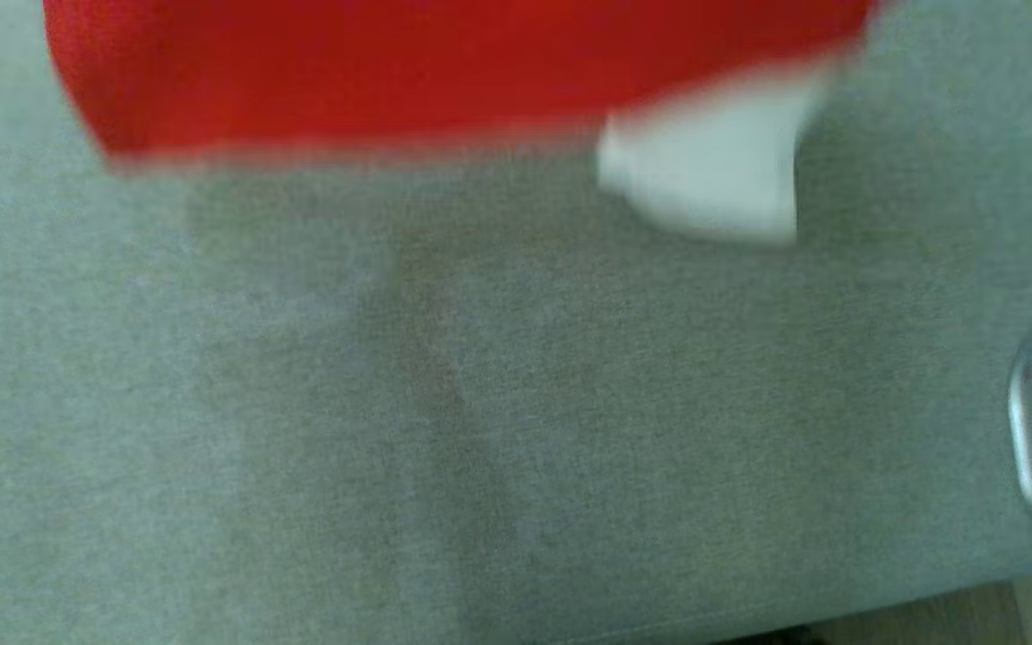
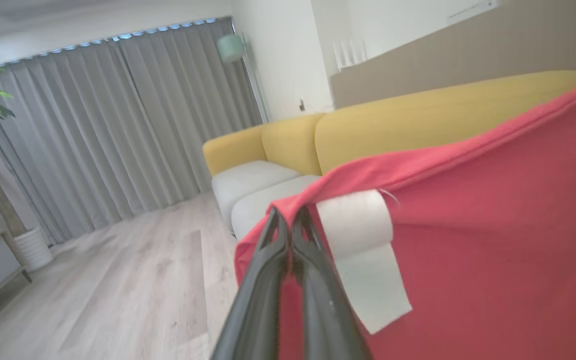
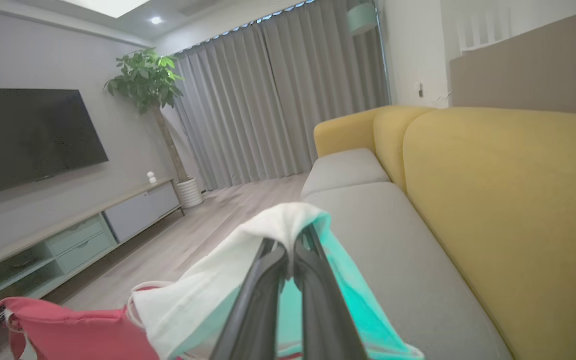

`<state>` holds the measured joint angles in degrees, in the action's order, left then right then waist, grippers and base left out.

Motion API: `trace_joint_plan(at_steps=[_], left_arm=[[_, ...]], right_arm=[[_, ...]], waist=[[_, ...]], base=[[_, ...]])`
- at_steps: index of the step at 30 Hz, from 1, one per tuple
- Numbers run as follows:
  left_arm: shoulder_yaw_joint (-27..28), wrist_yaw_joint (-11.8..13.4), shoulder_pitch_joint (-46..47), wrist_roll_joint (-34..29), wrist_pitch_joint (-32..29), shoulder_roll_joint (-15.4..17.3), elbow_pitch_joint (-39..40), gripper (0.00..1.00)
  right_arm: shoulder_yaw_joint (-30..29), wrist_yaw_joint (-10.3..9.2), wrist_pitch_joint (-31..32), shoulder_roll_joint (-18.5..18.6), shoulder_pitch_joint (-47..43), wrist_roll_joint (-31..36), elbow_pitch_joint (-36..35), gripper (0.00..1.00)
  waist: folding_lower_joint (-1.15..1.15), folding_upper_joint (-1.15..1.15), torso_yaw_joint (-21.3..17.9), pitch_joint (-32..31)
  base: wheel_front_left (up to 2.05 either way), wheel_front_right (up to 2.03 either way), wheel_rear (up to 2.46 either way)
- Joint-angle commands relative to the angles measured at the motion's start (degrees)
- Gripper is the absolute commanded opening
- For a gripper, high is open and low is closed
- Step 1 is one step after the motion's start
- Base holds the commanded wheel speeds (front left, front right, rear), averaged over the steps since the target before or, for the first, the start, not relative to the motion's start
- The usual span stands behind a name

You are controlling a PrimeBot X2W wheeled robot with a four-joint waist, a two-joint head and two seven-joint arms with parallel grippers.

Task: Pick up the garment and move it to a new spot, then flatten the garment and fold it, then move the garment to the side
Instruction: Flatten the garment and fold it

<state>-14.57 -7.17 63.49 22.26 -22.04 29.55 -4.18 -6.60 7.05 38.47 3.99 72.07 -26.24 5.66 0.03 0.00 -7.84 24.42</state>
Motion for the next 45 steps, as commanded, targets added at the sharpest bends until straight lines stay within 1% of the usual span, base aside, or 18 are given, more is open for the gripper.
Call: trace_joint_plan(at_steps=[1, 4, 5, 7, 9, 11, 13, 16, 17, 21, 23, 26, 29, 32, 35, 39, 42, 45], left_arm=[[1.5, -0.3, 6.4, -2.1, 3.6, 1.5, -2.6, 0.0], [0.3, 0.2, 13.0, -5.6, 10.8, 0.0, -11.2, 0.0], [0.3, 0.2, 13.0, -5.6, 10.8, 0.0, -11.2, 0.0], [-0.5, 0.3, 15.4, -7.1, 14.9, -0.9, -16.5, 0.0], [-1.7, 0.2, 15.7, -7.4, 17.7, -1.7, -20.8, 0.0], [-3.5, 0.0, 14.0, -7.5, 19.7, -2.0, -23.8, 0.0], [-4.8, -0.1, 10.8, -6.8, 21.9, -2.2, -25.7, 0.0], [-6.6, -0.2, 3.6, -5.0, 24.9, -2.5, -26.8, 0.0], [-7.3, -0.2, -2.4, -3.6, 26.7, -2.4, -26.2, 0.0], [-9.6, -0.1, -17.3, -2.1, 28.5, -2.1, -22.4, 0.0], [-10.3, 0.8, -25.2, -0.9, 28.8, -2.4, -19.4, 0.0], [-11.7, 3.3, -36.5, -0.2, 28.6, -2.3, -13.9, 0.0], [-13.0, 6.2, -46.7, 0.4, 27.9, -2.4, -7.5, 0.0], [-14.1, 9.6, -55.3, 0.1, 27.1, -1.9, -1.2, 0.0], [-14.5, 13.4, -62.3, 0.1, 26.4, -1.8, 4.5, 0.0], [-14.9, 16.8, -70.2, 1.9, 25.1, -2.3, 11.5, 0.0], [-14.5, 17.9, -74.1, 3.6, 24.0, -1.7, 15.5, 0.0], [-14.0, 17.4, -74.5, 5.4, 22.0, -0.8, 18.7, 0.0]], right_arm=[[-0.5, 0.44, -3.1, -1.0, 5.4, 1.4, 1.6, 0.0], [-0.3, 0.44, -9.0, -1.1, 11.0, 2.1, 8.4, 0.0], [-0.3, 0.44, -9.0, -1.1, 11.0, 2.1, 8.4, 0.0], [-0.1, 0.44, -12.0, -1.1, 12.4, 1.3, 12.1, 0.0], [1.0, 0.44, -14.0, -1.1, 11.6, 0.3, 14.7, 0.0], [2.3, 0.44, -15.4, -1.1, 8.9, -0.1, 16.3, 0.0], [3.3, 0.44, -16.5, -1.1, 4.5, -1.4, 16.5, 0.0], [3.8, 0.44, -17.3, -0.7, -4.9, -3.2, 14.2, 0.0], [4.3, 0.44, -17.1, 0.6, -12.7, -4.0, 11.4, 0.0], [3.9, 0.44, -15.1, 3.0, -30.6, -5.6, 5.1, 0.0], [3.4, 0.44, -13.9, 3.9, -39.6, -5.9, 1.4, 0.0], [1.5, 0.44, -12.3, 4.2, -51.6, -6.5, -4.6, 0.0], [-0.9, 0.44, -10.7, 3.0, -62.4, -7.0, -11.3, 0.0], [-2.5, 0.44, -9.1, 1.5, -71.9, -6.9, -17.7, 0.0], [-4.0, 0.44, -7.9, 0.3, -79.9, -6.8, -22.8, 0.0], [-5.3, 0.44, -7.6, -0.7, -88.5, -7.8, -26.6, 0.0], [-5.3, 0.44, -8.0, -1.0, -91.0, -8.8, -28.5, 0.0], [-4.8, 0.44, -7.9, -1.0, -89.2, -8.4, -28.7, 0.0]], waist=[[-0.03, 0.0, 0.0, 4.6], [-0.03, 0.0, -0.1, 5.9], [-0.03, 0.0, -0.1, 5.9], [-0.03, 0.0, -0.3, 6.1], [-0.03, 0.0, -0.7, 6.0], [-0.03, 0.0, -1.0, 5.6], [-0.03, 0.0, -1.2, 4.8], [-0.03, 0.0, -1.0, 3.0], [-0.03, 0.0, -1.0, 1.8], [-0.03, 0.0, -0.6, -1.5], [-0.03, 0.0, -0.3, -3.2], [-0.03, 0.0, 0.4, -5.9], [-0.03, 0.0, 1.0, -8.1], [-0.03, 0.0, 1.3, -9.7], [-0.03, 0.0, 1.3, -10.3], [-0.03, 0.0, 1.3, -10.0], [-0.03, 0.0, 0.8, -9.1], [-0.03, 0.0, 0.7, -8.6]], base=[[0.0, 0.0, 0.0], [0.0, 0.0, 0.0], [0.0, 0.0, 0.0], [0.0, 0.0, 0.0], [0.0, 0.0, 0.0], [0.0, 0.0, 0.0], [0.0, 0.0, 0.0], [0.0, 0.0, 0.0], [0.0, 0.0, 0.0], [0.0, 0.0, 0.0], [0.0, 0.0, 0.0], [0.0, 0.0, 0.0], [0.0, 0.0, 0.0], [0.0, 0.0, 0.0], [0.0, 0.0, 0.0], [0.0, 0.0, 0.0], [0.0, 0.0, 0.0], [0.0, 0.0, 0.0]])
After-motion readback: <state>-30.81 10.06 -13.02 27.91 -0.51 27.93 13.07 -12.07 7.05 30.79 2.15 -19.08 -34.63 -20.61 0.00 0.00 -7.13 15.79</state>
